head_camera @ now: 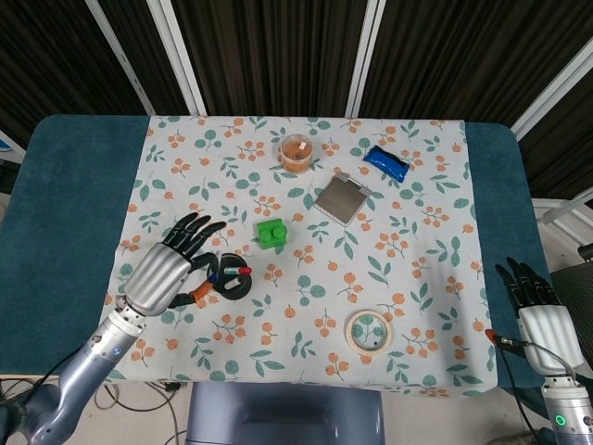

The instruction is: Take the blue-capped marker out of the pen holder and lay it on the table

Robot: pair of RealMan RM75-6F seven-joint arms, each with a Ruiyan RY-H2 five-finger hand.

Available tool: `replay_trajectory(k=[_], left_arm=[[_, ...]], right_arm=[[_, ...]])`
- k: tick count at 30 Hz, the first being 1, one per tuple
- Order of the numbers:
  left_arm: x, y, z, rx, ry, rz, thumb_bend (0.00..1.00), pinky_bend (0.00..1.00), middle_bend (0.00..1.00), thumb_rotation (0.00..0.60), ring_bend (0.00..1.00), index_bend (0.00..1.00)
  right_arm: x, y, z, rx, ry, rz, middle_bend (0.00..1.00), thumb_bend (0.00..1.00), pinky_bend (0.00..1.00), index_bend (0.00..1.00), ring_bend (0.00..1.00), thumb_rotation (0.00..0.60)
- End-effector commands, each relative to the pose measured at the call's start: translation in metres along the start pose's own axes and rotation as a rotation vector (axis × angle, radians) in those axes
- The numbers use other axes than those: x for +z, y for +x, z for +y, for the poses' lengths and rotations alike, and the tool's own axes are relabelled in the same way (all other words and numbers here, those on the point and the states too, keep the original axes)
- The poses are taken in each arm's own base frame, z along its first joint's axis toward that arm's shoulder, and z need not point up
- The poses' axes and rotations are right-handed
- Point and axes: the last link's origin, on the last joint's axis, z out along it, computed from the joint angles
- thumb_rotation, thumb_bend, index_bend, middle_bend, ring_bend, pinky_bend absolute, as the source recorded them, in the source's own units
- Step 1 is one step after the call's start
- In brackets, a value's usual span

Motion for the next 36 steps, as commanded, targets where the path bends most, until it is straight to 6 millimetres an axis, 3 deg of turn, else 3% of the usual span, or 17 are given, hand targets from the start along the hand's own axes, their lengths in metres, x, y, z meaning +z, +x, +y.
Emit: replay_trajectory(k=[1,8,13,18,27,36], left_arm=[[-0.01,0.021,-0.008,0.027,0.014,0.045,0.37,0.0,0.09,0.6,0.0,0.58],[-0.038,0.03,-0.04,0.023,0.093,0.06,0.37,0.0,0.09,0.6,0.0,0.58],[-0.059,0.017,-0.071,0.006,0.176,0.033,0.37,0.0,0.09,0.6,0.0,0.58],[-0.065,0.0,-0.093,-0.067,0.212,-0.007,0.37,0.0,0.09,0.6,0.0,0.58],[-0.032,-0.024,-0.113,-0.129,0.205,-0.064,0.37,0.0,0.09,0.6,0.0,0.58],[0.008,-0.036,-0.11,-0.137,0.157,-0.079,0.37,0.0,0.09,0.6,0.0,0.58]], right_arm=[[0.0,0.0,0.0,0.0,0.002,-0.003,0.0,0.11,0.17,0.06,0.05,0.6],[0.0,0.0,0.0,-0.002,0.003,-0.007,0.0,0.11,0.17,0.06,0.05,0.6],[-0.001,0.0,0.0,-0.005,0.007,-0.003,0.0,0.11,0.17,0.06,0.05,0.6],[-0.001,-0.001,-0.001,-0.009,0.005,-0.004,0.0,0.11,0.17,0.06,0.05,0.6],[-0.001,-0.001,0.0,-0.009,0.003,-0.005,0.0,0.11,0.17,0.06,0.05,0.6],[-0.001,-0.001,0.0,-0.008,0.0,-0.006,0.0,0.11,0.17,0.06,0.05,0.6]])
